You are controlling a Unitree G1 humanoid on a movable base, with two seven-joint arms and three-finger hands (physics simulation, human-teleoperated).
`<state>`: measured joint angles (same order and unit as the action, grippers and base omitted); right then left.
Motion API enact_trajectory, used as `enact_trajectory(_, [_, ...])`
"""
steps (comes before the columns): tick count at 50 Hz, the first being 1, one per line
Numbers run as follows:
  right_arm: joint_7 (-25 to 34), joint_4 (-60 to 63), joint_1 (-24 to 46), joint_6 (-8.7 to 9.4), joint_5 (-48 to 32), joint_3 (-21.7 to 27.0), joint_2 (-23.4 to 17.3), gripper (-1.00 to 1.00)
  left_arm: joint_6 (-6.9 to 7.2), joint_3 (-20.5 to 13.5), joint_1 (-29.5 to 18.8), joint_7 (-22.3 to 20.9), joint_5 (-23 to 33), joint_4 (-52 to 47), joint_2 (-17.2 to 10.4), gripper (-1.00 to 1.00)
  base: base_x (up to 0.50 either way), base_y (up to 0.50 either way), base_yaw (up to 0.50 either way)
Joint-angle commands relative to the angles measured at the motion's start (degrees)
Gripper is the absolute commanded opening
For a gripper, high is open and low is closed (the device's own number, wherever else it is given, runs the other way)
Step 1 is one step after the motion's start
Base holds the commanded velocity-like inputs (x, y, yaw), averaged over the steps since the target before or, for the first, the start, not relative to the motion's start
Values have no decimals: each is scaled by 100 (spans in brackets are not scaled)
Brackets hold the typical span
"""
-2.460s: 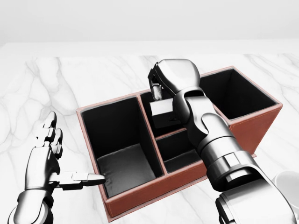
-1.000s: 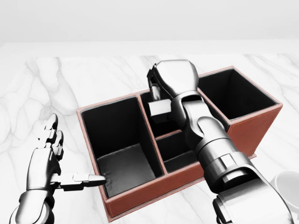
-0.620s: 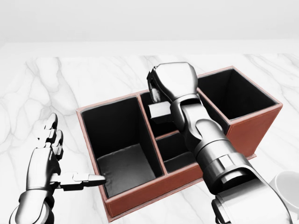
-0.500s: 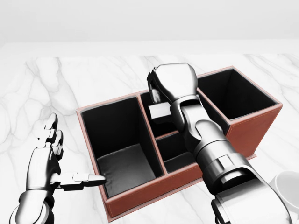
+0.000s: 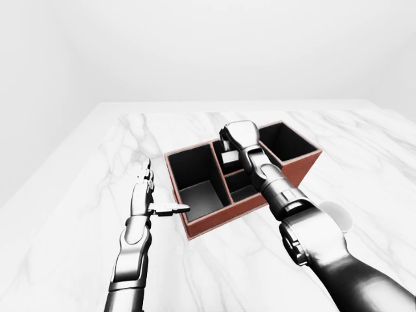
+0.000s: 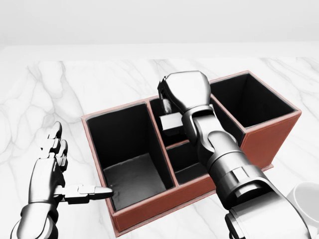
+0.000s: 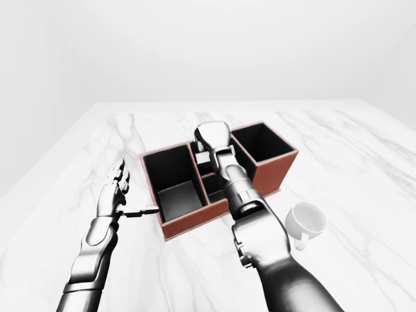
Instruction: Pick up the book and place it in the front compartment of the caddy.
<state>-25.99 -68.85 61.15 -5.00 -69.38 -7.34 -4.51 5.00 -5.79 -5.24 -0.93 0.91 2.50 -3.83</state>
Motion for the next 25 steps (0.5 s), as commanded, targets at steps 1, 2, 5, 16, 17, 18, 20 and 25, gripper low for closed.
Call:
enact_trajectory(1, [-154,43,58,0,-112,28,-15,-100,0,1,-8,5,0,31,0,100,0,0,0])
enact_trajectory(2, [-163,29,59,0,-115,27,-14,-100,0,1,-9,5,1,24,-1,100,0,0,0])
enact_trajectory(5, [-191,-2,64,0,-127,22,-10,-100,0,-4,-17,6,-4,24,-4,100,0,0,0])
enact_trajectory(16, [-231,-6,25,0,-189,-2,14,-100,0,-1,2,6,-4,-38,-2,100,0,0,0])
enact_trajectory(17, [-228,0,26,0,-192,-2,14,-100,0,-3,1,4,-5,-45,-4,100,0,0,0])
enact_trajectory(18, [-223,2,28,0,-190,2,14,-100,0,-5,0,4,-7,-41,-4,100,0,0,0])
enact_trajectory(20, [-258,-24,29,0,-208,-7,18,-100,0,-3,-6,7,-2,11,-2,100,0,0,0])
enact_trajectory(25, [-213,-34,-4,0,-234,-21,28,100,0,-6,-2,3,-5,-38,-5,100,0,0,0])
